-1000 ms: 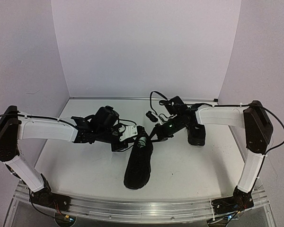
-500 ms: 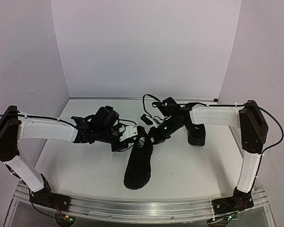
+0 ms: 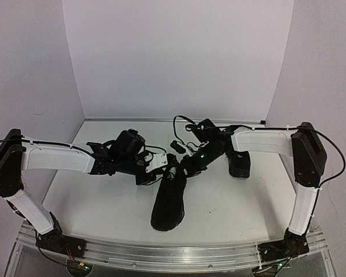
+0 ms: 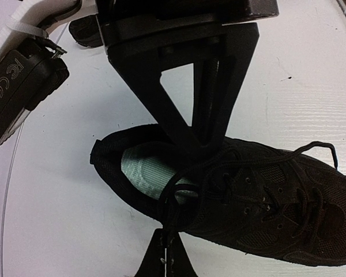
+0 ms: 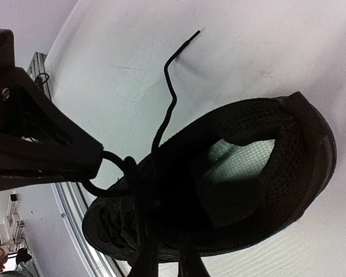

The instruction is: Tie the shoes

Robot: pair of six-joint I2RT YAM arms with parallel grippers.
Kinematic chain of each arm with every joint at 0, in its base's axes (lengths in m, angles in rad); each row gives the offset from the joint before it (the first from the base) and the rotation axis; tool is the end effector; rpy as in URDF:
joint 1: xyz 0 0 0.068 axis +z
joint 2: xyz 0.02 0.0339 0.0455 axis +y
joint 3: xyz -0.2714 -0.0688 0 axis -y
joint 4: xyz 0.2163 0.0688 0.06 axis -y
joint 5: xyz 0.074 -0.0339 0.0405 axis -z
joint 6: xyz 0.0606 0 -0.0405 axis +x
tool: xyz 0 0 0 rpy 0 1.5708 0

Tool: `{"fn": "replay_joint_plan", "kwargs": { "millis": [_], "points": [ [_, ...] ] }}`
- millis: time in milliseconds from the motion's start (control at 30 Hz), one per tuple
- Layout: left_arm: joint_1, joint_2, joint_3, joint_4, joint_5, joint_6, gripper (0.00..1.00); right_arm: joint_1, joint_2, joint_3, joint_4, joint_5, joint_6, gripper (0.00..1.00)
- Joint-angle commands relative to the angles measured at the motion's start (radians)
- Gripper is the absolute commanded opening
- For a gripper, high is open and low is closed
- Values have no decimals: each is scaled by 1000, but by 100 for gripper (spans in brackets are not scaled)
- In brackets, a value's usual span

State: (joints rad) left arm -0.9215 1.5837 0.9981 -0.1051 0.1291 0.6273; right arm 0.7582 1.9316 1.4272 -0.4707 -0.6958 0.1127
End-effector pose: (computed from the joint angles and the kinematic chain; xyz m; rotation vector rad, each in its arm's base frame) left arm 0.1995 -0.2758 0.2299 1.6378 1.5753 -0.3020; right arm 0.2650 0.3045 0.2157 -1.1149 2.4079 1.2086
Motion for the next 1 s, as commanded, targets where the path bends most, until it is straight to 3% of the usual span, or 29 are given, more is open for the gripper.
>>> {"fn": "replay_joint_plan", "kwargs": {
  "millis": [0, 967],
  "points": [
    [6, -14, 8, 20, 15, -5, 0, 6, -8, 24, -1, -44, -9, 13],
    [5, -4, 8, 22, 24, -6, 0, 36, 15, 38, 7, 35, 39, 22]
  ]
}}
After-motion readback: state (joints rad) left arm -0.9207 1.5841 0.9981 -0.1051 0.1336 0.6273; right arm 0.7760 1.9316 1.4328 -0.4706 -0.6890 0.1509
